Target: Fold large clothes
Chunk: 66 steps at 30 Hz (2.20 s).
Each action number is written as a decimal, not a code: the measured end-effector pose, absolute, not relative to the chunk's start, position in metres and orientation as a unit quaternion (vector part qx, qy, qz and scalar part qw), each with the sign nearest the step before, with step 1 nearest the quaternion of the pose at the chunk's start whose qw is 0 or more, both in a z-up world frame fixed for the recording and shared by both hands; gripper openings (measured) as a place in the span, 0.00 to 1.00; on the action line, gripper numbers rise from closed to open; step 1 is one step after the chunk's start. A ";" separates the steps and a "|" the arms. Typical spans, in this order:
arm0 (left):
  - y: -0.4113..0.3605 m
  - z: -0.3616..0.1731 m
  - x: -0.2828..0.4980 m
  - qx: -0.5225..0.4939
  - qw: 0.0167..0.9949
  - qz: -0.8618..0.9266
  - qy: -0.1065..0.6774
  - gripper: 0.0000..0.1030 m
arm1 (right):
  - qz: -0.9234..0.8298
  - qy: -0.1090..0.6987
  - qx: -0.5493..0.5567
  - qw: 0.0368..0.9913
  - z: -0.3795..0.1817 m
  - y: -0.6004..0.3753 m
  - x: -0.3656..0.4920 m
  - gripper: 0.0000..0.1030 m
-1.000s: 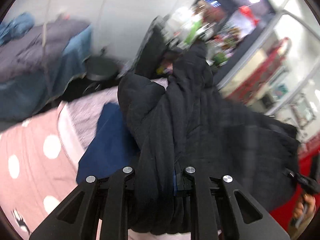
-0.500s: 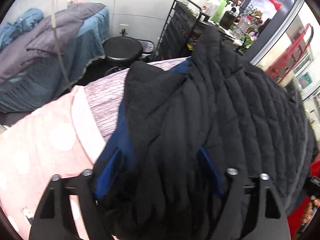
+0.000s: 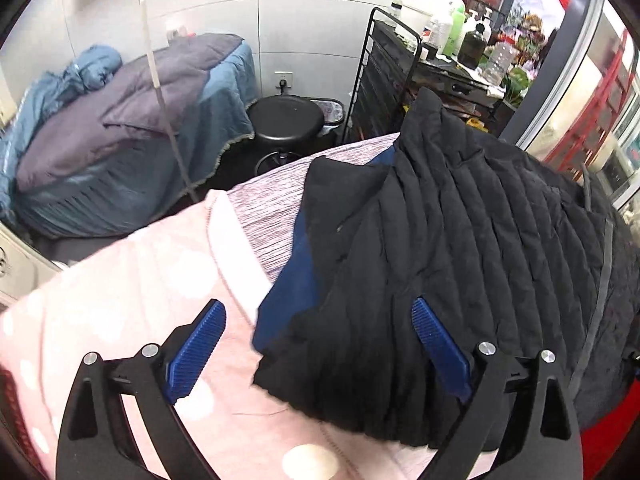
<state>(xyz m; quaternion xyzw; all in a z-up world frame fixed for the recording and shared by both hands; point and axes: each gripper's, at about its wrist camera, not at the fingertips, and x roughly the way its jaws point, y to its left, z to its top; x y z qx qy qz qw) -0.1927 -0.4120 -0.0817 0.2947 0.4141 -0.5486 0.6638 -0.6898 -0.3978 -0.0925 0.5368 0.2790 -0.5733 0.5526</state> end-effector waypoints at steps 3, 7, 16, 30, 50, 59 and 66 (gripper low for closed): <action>-0.401 -0.072 -0.199 0.311 0.660 -0.550 0.406 0.93 | -0.566 0.300 0.525 0.560 -0.080 -0.391 -0.682 0.67; -0.390 -0.059 -0.218 0.344 0.655 -0.554 0.381 0.94 | -0.557 0.342 0.509 0.560 -0.061 -0.378 -0.670 0.76; -0.375 -0.049 -0.278 0.418 0.607 -0.557 0.384 0.94 | -0.516 0.413 0.464 0.589 -0.029 -0.360 -0.614 0.86; -0.356 -0.045 -0.347 0.509 0.574 -0.553 0.326 0.94 | -0.451 0.483 0.421 0.621 -0.042 -0.353 -0.524 0.87; -0.340 -0.045 -0.340 0.502 0.588 -0.523 0.359 0.94 | -0.444 0.504 0.386 0.632 -0.041 -0.353 -0.505 0.87; -0.338 -0.043 -0.334 0.499 0.603 -0.511 0.355 0.94 | -0.444 0.510 0.375 0.635 -0.041 -0.350 -0.497 0.87; -0.338 -0.041 -0.331 0.496 0.608 -0.508 0.356 0.94 | -0.446 0.516 0.366 0.633 -0.041 -0.349 -0.494 0.87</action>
